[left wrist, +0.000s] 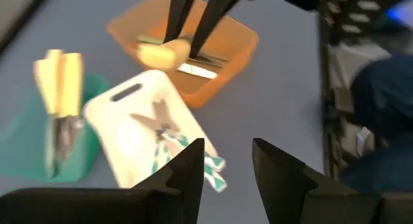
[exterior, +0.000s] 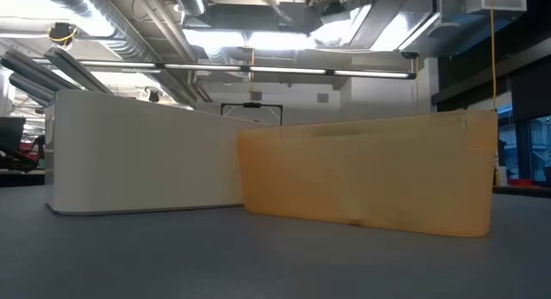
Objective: Sort silverware by color (type)
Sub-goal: Put the yellow knife into the blue bin
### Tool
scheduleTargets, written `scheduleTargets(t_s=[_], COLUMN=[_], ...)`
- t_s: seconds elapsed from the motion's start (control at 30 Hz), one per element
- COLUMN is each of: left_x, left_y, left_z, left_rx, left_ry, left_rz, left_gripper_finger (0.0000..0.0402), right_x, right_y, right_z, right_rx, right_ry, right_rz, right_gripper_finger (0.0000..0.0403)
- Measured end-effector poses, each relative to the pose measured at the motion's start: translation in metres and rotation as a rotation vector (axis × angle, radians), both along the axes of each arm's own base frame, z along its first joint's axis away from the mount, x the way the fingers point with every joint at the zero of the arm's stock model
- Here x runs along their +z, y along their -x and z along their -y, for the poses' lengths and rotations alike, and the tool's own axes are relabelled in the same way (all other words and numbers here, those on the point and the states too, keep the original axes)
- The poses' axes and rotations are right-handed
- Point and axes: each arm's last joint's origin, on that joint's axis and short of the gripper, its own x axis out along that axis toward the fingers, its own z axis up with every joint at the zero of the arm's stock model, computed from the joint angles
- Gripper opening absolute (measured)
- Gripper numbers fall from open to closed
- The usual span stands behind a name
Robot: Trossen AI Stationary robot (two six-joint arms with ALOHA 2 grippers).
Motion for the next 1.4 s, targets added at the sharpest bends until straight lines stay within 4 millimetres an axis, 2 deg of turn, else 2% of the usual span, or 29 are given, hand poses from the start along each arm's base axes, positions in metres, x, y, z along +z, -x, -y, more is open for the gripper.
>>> scheduleTargets(t_s=[0.13,0.3,0.4,0.53,0.83,1.4], left_x=[0.001,0.007,0.008,0.008,0.008,0.009], left_y=[0.010,0.007,0.003,-0.007,-0.022,-0.030], left_z=[0.003,-0.001,-0.005,-0.014,-0.030,-0.040], left_rx=[0.118,0.279,0.350,0.435,0.515,0.558], left_ry=[-0.005,-0.013,0.018,0.067,0.056,0.003], left_rz=[0.128,0.353,0.412,0.438,0.440,0.470], left_gripper_finger=[0.0125,0.0125,0.0125,0.0125,0.0125,0.0125], right_x=[0.010,0.018,0.022,0.023,0.027,0.027], right_y=[-0.011,-0.018,-0.020,-0.021,-0.021,-0.021], right_z=[0.008,0.016,0.018,0.019,0.018,0.020], right_rx=[-0.042,-0.067,-0.094,-0.141,-0.164,-0.214], right_ry=[-0.049,-0.088,-0.096,-0.081,-0.089,-0.065], right_rz=[0.120,0.210,0.257,0.284,0.324,0.334], right_gripper_finger=[0.0030,0.0030,0.0030,0.0030,0.0030,0.0030])
